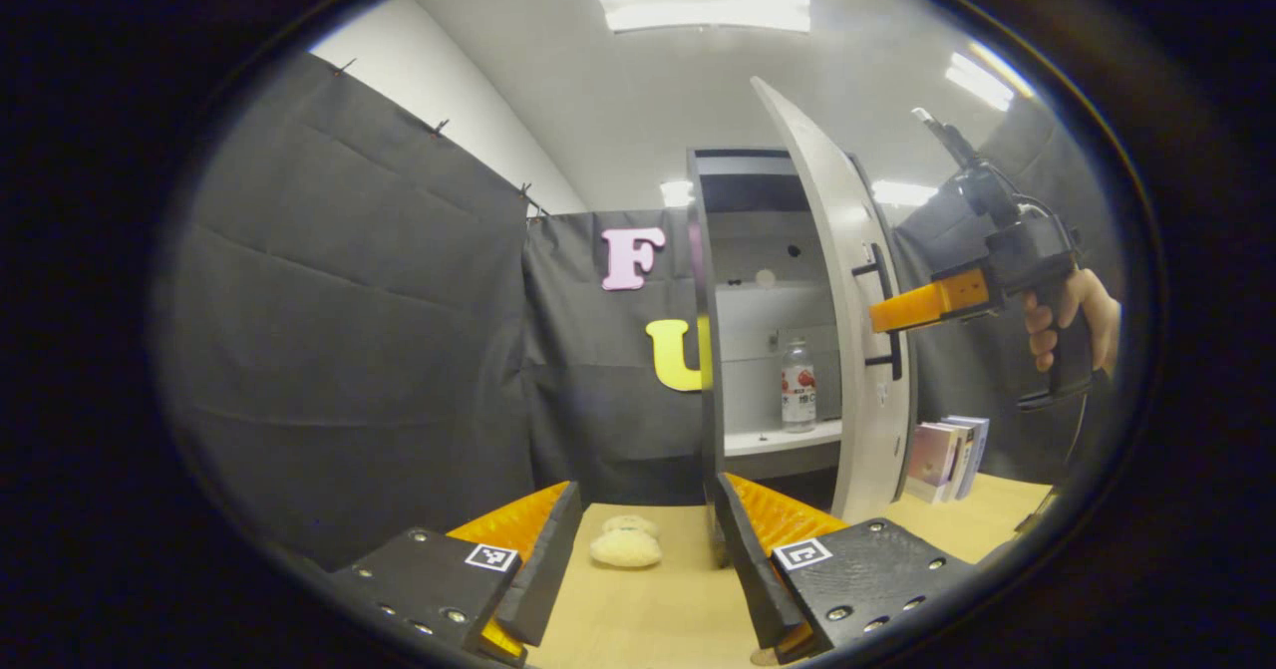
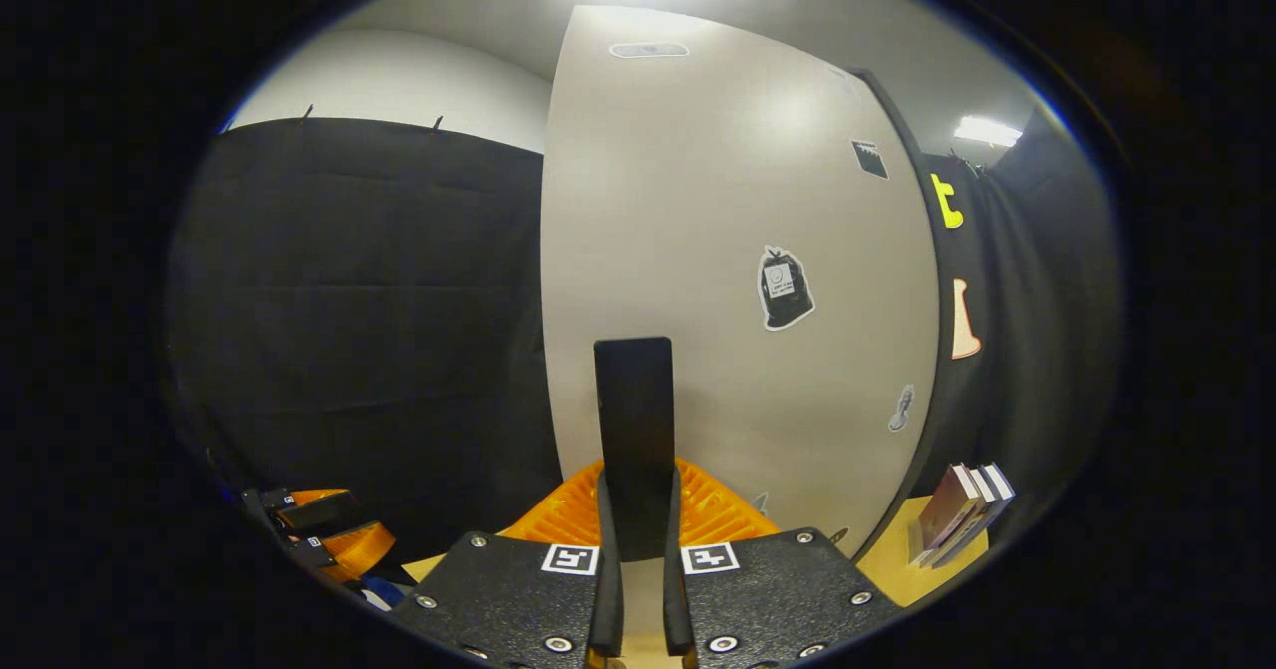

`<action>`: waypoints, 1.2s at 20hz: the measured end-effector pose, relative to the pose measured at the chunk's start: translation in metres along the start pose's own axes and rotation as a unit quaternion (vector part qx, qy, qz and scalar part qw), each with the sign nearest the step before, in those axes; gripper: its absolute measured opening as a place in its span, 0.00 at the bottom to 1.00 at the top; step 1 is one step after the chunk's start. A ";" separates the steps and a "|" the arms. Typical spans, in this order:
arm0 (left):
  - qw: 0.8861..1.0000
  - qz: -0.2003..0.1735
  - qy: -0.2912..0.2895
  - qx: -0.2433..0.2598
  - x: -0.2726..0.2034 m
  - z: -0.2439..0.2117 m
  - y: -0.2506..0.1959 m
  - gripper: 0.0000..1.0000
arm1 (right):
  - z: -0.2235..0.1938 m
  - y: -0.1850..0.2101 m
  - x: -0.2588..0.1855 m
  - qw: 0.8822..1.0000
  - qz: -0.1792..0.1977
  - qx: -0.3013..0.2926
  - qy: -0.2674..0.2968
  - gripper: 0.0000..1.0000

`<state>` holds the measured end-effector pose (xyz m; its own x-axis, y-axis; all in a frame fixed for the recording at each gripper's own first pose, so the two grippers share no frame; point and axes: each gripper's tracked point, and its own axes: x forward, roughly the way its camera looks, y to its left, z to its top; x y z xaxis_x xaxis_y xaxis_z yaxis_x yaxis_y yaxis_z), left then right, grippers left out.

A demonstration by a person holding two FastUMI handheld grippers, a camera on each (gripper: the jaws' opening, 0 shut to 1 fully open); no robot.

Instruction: Open the cabinet door with the right hand, grasp the bottle in the cabinet with the left hand and place it on the coaster, then close the cabinet door with the right hand.

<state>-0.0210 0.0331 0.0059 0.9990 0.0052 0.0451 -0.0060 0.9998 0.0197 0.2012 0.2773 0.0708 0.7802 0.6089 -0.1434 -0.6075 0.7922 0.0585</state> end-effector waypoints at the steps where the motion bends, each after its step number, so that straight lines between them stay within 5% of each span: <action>1: 1.000 -0.004 -0.001 -0.001 0.000 0.002 -0.010 0.77 | 0.000 -0.003 -0.003 1.000 0.001 0.001 0.000 0.16; 14: 0.996 -0.078 0.002 -0.033 0.013 0.006 -0.148 0.77 | 0.006 -0.056 -0.053 0.997 -0.077 -0.010 -0.017 0.14; 24: 0.992 -0.104 0.024 -0.067 0.030 0.005 -0.201 0.80 | 0.006 -0.087 -0.062 0.992 -0.125 0.005 -0.033 0.10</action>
<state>0.0097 -0.1675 0.0087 0.9791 -0.2035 0.0063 0.2030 0.9731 -0.1094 0.2064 0.1713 0.0805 0.9148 0.3939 -0.0897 -0.3921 0.9191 0.0382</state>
